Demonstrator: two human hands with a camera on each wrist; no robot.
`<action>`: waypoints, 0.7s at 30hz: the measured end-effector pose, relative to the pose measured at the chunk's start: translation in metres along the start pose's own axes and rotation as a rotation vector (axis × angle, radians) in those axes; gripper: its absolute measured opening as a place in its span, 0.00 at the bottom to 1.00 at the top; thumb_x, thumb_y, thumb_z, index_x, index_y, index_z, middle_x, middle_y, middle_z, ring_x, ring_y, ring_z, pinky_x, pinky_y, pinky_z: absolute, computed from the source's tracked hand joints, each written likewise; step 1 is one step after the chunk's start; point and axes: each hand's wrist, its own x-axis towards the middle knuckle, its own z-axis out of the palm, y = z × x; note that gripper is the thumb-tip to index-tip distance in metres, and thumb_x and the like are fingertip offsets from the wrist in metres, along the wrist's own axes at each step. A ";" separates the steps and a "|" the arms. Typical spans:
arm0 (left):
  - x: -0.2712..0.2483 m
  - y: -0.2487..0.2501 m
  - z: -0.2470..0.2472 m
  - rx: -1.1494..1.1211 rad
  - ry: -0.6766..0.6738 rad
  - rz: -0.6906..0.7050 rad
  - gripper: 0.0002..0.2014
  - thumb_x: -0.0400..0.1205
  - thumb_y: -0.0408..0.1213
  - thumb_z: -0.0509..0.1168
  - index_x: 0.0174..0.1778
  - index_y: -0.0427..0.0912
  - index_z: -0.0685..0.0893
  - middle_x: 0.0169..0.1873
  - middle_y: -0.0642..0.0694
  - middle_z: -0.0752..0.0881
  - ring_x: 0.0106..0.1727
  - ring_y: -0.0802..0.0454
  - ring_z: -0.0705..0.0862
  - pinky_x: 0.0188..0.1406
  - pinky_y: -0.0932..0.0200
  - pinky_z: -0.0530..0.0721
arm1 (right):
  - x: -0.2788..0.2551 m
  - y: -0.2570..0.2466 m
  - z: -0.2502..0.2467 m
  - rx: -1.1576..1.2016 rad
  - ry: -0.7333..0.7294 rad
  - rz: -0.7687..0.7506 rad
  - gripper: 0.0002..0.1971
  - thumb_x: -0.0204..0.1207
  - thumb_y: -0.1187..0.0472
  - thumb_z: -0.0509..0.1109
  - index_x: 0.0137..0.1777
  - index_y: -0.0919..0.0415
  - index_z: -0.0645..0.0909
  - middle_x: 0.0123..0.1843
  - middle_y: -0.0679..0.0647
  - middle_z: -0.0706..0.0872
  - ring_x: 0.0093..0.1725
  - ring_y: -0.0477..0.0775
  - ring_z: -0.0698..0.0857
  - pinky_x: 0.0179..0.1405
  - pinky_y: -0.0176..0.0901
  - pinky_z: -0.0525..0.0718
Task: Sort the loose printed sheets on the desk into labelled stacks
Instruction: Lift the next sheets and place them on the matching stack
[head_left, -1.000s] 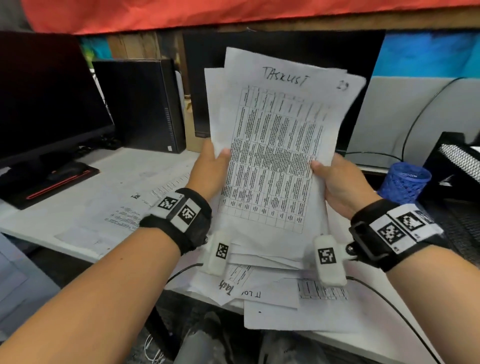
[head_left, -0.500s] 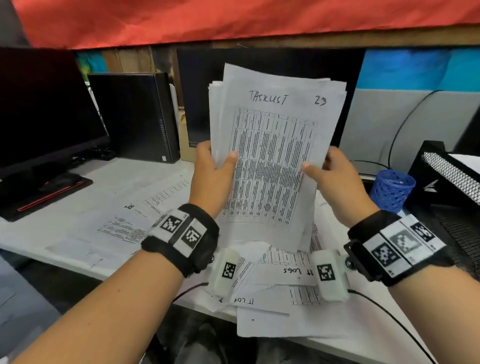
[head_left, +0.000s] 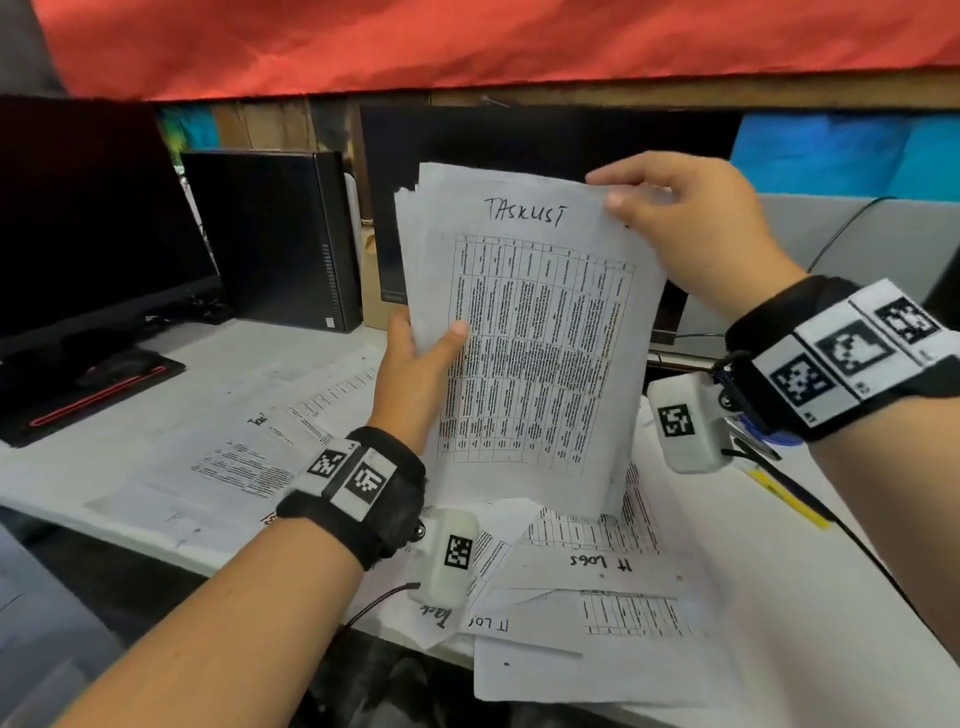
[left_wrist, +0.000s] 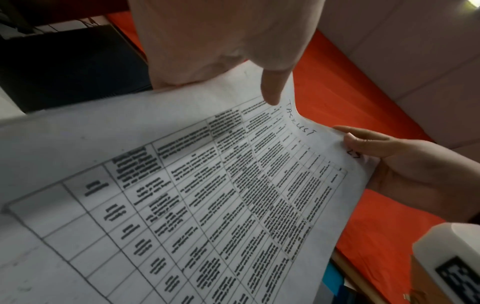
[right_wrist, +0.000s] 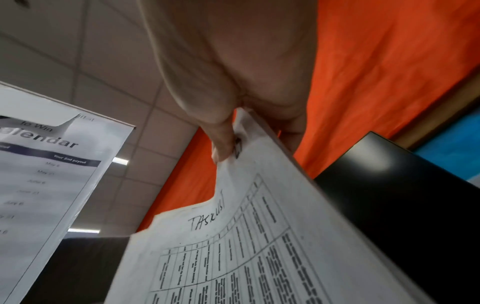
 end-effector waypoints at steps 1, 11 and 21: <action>0.001 -0.001 0.001 -0.001 0.000 0.000 0.17 0.82 0.41 0.66 0.65 0.53 0.71 0.56 0.62 0.82 0.55 0.70 0.80 0.46 0.72 0.74 | 0.001 -0.002 0.001 -0.019 0.002 -0.018 0.11 0.80 0.55 0.66 0.58 0.43 0.86 0.53 0.42 0.84 0.53 0.40 0.79 0.45 0.27 0.72; 0.012 -0.011 0.002 0.027 0.181 -0.010 0.11 0.85 0.38 0.62 0.63 0.49 0.80 0.52 0.58 0.85 0.52 0.63 0.83 0.50 0.65 0.76 | -0.018 0.035 0.009 0.427 0.174 0.266 0.25 0.75 0.58 0.74 0.70 0.49 0.70 0.45 0.52 0.86 0.48 0.47 0.88 0.51 0.41 0.87; 0.009 0.009 0.016 -0.035 0.161 0.046 0.15 0.86 0.36 0.58 0.70 0.46 0.72 0.56 0.57 0.82 0.53 0.68 0.81 0.45 0.72 0.77 | -0.089 0.063 0.064 0.389 0.033 0.531 0.13 0.85 0.58 0.58 0.67 0.53 0.73 0.61 0.47 0.82 0.58 0.48 0.81 0.58 0.46 0.79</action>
